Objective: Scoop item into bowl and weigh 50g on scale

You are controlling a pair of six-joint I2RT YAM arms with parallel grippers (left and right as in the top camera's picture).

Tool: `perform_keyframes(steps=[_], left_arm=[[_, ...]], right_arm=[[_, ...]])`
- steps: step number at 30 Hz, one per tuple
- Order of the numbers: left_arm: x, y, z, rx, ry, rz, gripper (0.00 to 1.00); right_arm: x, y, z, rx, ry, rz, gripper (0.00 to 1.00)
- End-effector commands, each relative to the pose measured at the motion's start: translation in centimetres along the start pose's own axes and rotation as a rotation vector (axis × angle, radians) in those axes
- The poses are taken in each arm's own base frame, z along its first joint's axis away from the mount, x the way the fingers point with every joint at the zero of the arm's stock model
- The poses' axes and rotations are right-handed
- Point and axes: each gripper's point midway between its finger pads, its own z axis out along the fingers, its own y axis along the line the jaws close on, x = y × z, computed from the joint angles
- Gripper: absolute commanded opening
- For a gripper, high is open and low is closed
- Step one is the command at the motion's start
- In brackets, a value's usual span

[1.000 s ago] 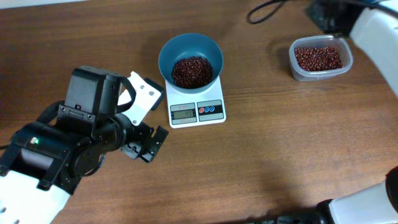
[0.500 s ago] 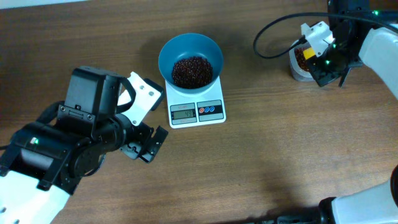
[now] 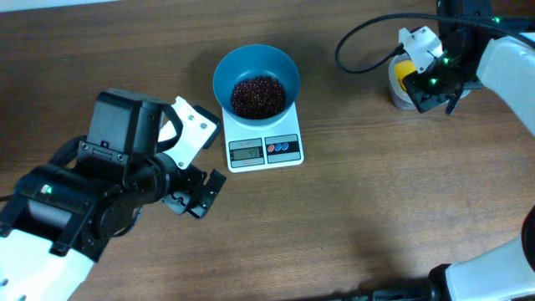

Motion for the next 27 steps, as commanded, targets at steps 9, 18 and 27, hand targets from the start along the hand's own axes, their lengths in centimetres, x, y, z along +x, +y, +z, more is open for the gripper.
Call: perform_keyframes(steps=[9,18,27], left_arm=[[0.0,-0.1,0.0,0.009,-0.002,0.012,0.99],[0.1,-0.1,0.0,0.008,-0.002,0.012,0.98],[0.0,-0.1,0.0,0.009,-0.002,0.012,0.99]], right_arm=[[-0.9,2.4,0.3,-0.163,-0.052,0.154,0.04],[1.4,-2.8,-0.5,-0.374,-0.177,0.522,0.04],[4.3,-5.7,1.3,-0.179,-0.059,0.530,0.04]])
